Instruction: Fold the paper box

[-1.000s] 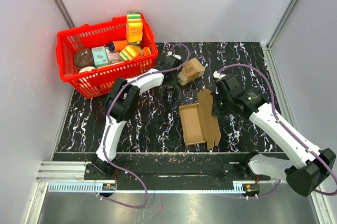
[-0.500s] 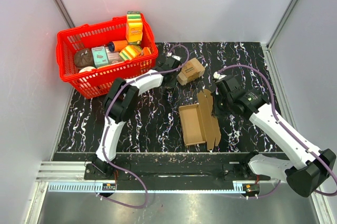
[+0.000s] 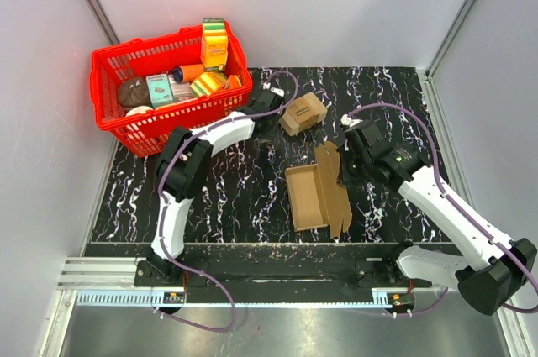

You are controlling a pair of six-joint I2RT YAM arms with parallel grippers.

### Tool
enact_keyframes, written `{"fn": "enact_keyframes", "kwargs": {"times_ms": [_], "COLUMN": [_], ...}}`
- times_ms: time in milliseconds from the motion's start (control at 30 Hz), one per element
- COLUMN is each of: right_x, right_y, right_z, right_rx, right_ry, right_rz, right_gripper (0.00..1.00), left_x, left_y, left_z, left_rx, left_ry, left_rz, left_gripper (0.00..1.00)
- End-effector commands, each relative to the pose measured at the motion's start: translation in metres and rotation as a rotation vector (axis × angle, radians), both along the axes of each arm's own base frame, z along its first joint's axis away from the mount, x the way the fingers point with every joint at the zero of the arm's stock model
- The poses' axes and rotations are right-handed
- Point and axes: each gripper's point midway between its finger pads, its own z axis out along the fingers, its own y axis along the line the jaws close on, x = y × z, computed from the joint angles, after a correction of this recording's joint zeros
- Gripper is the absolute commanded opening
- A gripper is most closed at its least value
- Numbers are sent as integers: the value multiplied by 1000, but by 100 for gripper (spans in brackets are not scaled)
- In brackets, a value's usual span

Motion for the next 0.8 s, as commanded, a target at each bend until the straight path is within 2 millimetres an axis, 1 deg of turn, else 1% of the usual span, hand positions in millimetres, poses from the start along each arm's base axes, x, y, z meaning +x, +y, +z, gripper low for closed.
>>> {"fn": "enact_keyframes", "kwargs": {"times_ms": [0, 100, 200, 300, 367, 433, 467, 500, 533, 600, 700, 767], "right_x": [4, 5, 5, 5, 6, 7, 8, 7, 8, 8, 8, 9], "right_y": [5, 4, 4, 4, 6, 6, 7, 8, 8, 9, 10, 10], "right_z": [7, 8, 8, 6, 6, 6, 6, 6, 6, 5, 4, 4], "right_rx": [39, 41, 39, 38, 42, 45, 46, 50, 52, 53, 52, 51], "right_ry": [-33, -37, -37, -33, -35, -35, -36, -35, -33, -29, -28, -32], "right_rz": [4, 4, 3, 1, 2, -4, -4, -1, -2, 1, 4, 5], "right_gripper": [0, 0, 0, 0, 0, 0, 0, 0, 0, 0, 0, 0], "left_x": [7, 5, -2, -15, -29, -46, -56, -66, -77, -100, -137, -163], "left_y": [-5, -5, -5, -8, -15, -23, -24, -28, -31, -43, -63, -77], "left_z": [55, 64, 76, 90, 102, 114, 123, 125, 136, 146, 154, 155], "left_rx": [-66, -79, -106, -143, -150, -155, -171, -181, -203, -219, -255, -284], "left_ry": [-107, -118, -124, -128, -137, -145, -152, -147, -160, -175, -164, -146], "left_rz": [-18, -24, -32, -61, -99, -130, -144, -156, -168, -208, -271, -312], "left_gripper": [29, 29, 29, 28, 29, 29, 29, 30, 30, 30, 31, 31]}}
